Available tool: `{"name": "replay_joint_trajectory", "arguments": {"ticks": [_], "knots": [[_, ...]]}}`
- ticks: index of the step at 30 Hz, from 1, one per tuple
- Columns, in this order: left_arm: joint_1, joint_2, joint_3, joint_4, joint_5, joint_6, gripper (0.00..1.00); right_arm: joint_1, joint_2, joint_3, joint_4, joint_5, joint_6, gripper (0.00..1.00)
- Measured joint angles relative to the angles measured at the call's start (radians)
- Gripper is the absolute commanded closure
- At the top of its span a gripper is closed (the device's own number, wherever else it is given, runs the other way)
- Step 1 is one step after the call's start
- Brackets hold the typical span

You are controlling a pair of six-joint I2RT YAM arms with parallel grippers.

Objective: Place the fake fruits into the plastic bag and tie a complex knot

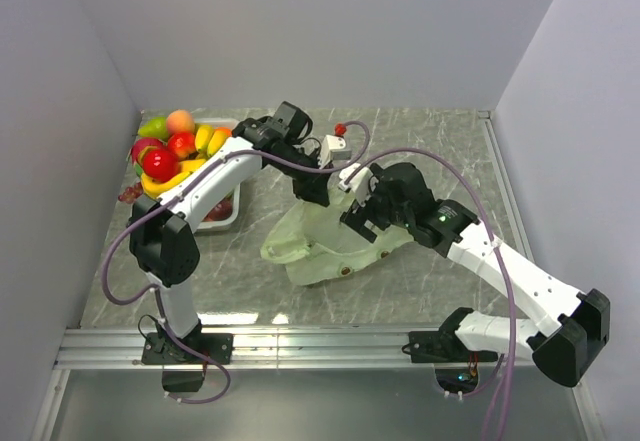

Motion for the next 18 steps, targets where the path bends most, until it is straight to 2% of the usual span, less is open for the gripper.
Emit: {"name": "replay_joint_trajectory", "arguments": {"ticks": [6,8,9,10,11,12,13,14,16,17,18], "knots": [[0.001,0.042,0.021,-0.048,0.035,0.042,0.85,-0.002,0.029,0.008,0.01,0.003,-0.004,0.03],[0.001,0.065,0.045,-0.079,0.047,0.063,0.85,-0.002,0.057,0.007,0.016,0.005,-0.007,0.07],[0.001,0.078,0.058,-0.091,0.052,0.072,0.85,-0.002,0.072,0.005,0.019,0.006,-0.011,0.13],[0.002,0.088,0.07,-0.101,0.056,0.08,0.85,-0.002,0.084,0.002,0.022,0.005,-0.015,0.34],[0.004,0.098,0.085,-0.11,0.063,0.088,0.84,-0.002,0.092,-0.001,0.023,0.005,-0.019,0.47],[0.006,0.108,0.096,-0.115,0.071,0.094,0.79,-0.002,0.1,-0.003,0.022,0.005,-0.022,0.61],[0.01,0.112,0.103,-0.116,0.076,0.093,0.73,-0.004,0.106,-0.003,0.019,0.003,-0.025,0.95],[0.013,0.114,0.106,-0.113,0.08,0.091,0.68,-0.006,0.108,-0.003,0.015,0.0,-0.026,1.0],[0.027,0.113,0.106,-0.085,0.087,0.061,0.5,-0.016,0.107,-0.002,0.002,-0.017,-0.007,1.0],[0.039,0.109,0.102,-0.054,0.089,0.031,0.35,-0.023,0.106,0.001,-0.009,-0.032,0.005,1.0],[0.053,0.101,0.09,-0.005,0.087,0.002,0.1,-0.031,0.105,0.006,-0.026,-0.049,0.016,1.0]]}}
